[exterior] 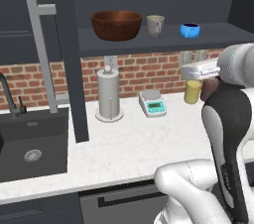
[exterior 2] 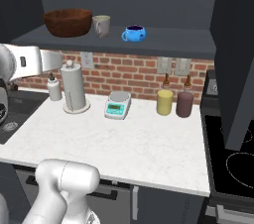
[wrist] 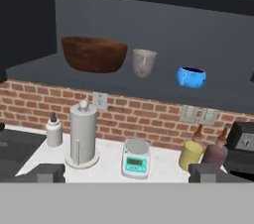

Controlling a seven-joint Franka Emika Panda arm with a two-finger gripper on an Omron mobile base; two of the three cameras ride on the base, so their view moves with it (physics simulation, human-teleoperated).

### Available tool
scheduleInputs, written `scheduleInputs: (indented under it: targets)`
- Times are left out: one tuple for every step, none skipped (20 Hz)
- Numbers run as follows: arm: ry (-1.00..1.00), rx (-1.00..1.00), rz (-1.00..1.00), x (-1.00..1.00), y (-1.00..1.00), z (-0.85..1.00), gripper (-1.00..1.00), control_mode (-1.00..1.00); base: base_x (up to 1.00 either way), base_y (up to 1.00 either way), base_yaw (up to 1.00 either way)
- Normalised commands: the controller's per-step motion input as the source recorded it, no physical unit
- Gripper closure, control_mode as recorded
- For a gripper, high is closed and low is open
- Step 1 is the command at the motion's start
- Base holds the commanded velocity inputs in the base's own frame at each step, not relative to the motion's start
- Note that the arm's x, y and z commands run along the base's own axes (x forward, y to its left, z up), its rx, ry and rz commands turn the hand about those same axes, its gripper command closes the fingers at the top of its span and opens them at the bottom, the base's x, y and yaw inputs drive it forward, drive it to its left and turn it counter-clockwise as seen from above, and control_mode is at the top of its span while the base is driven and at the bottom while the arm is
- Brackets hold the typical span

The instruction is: Gather all objects into one cabinet and sort the glasses and bowls to opposite sides.

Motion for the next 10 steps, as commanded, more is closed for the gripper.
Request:
scheduleInputs:
  targets:
    - [-0.24, 0.02, 0.00, -1.00, -0.04, 0.14, -1.00, -1.00, 0.00, 0.00, 0.00]
    - [-0.29, 0.04, 0.00, -1.00, -0.15, 0.00, -1.00, -1.00, 0.00, 0.00, 0.00]
    - [-0.43, 0.00, 0.00, -1.00, -0.04, -0.11, -1.00, -1.00, 0.00, 0.00, 0.00]
    - [-0.52, 0.00, 0.00, -1.00, 0.00, -0.22, -1.00, -1.00, 0.00, 0.00, 0.00]
    - [-0.57, 0.00, 0.00, -1.00, 0.00, -0.28, -1.00, -1.00, 0.00, 0.00, 0.00]
    - [-0.58, 0.00, 0.00, -1.00, 0.00, -0.32, -1.00, -1.00, 0.00, 0.00, 0.00]
    - [-0.56, 0.00, 0.00, -1.00, -0.01, -0.17, -1.00, -1.00, 0.00, 0.00, 0.00]
    - [-0.57, 0.00, 0.00, -1.00, 0.00, -0.06, -1.00, -1.00, 0.00, 0.00, 0.00]
    - [-0.55, 0.00, 0.00, -0.98, 0.00, 0.00, -1.00, -1.00, 0.00, 0.00, 0.00]
    - [-0.50, 0.00, 0.00, -0.91, 0.00, 0.00, -1.00, -1.00, 0.00, 0.00, 0.00]
